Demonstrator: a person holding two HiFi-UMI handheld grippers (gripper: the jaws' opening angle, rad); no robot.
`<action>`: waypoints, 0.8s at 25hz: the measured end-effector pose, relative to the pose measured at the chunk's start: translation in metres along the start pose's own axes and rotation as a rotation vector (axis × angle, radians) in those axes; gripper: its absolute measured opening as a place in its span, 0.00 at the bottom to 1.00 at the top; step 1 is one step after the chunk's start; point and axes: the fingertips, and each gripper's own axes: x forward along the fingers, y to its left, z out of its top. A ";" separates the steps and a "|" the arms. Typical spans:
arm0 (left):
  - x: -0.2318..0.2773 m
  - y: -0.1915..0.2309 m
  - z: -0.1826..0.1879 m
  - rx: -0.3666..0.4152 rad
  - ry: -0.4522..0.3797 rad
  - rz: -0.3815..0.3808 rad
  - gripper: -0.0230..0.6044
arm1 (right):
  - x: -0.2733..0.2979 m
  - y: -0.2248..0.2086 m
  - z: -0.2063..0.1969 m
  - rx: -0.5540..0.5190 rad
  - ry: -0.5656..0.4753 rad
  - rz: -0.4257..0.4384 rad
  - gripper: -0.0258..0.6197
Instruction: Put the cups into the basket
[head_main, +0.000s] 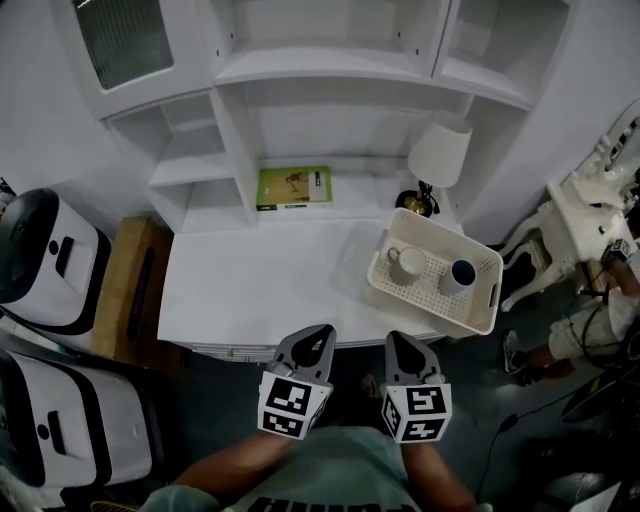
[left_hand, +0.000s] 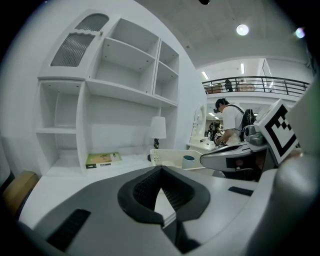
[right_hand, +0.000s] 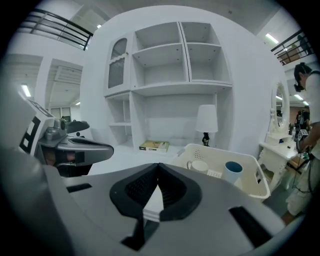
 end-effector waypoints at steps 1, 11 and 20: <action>-0.006 -0.001 -0.005 -0.007 -0.001 0.001 0.05 | -0.006 0.005 -0.004 -0.002 0.004 -0.001 0.07; -0.043 -0.034 -0.025 -0.016 -0.005 0.007 0.05 | -0.047 0.032 -0.041 -0.012 0.028 0.067 0.06; -0.034 -0.061 -0.030 -0.006 0.032 0.032 0.05 | -0.061 0.000 -0.046 -0.030 0.010 0.063 0.06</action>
